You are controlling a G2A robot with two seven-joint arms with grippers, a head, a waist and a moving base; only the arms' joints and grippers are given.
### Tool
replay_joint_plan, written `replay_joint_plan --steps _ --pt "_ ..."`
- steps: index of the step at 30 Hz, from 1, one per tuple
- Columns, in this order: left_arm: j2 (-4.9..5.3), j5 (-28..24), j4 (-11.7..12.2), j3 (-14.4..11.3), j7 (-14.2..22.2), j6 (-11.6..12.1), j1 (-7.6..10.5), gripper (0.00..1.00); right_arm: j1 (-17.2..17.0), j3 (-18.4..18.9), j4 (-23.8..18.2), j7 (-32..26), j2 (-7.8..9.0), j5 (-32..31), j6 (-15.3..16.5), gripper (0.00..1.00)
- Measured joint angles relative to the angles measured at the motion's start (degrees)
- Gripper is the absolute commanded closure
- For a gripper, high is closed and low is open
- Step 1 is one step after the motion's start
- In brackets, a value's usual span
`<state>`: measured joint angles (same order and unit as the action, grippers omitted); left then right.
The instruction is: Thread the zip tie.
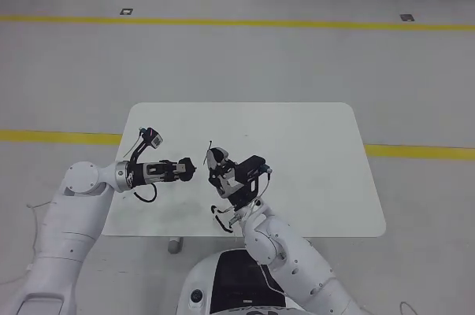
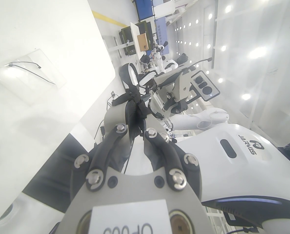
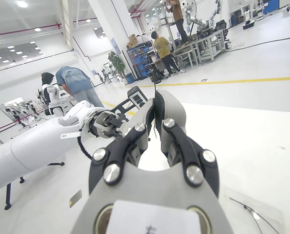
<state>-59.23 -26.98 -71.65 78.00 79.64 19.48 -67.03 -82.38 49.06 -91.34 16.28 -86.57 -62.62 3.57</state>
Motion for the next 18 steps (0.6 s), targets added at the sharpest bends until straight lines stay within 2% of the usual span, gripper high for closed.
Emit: replay_joint_plan --steps 18 --pt "0.00 0.00 0.00 0.00 0.00 0.00 0.00 1.00 0.83 -1.88 1.61 0.28 -0.56 -1.19 -0.19 1.00"
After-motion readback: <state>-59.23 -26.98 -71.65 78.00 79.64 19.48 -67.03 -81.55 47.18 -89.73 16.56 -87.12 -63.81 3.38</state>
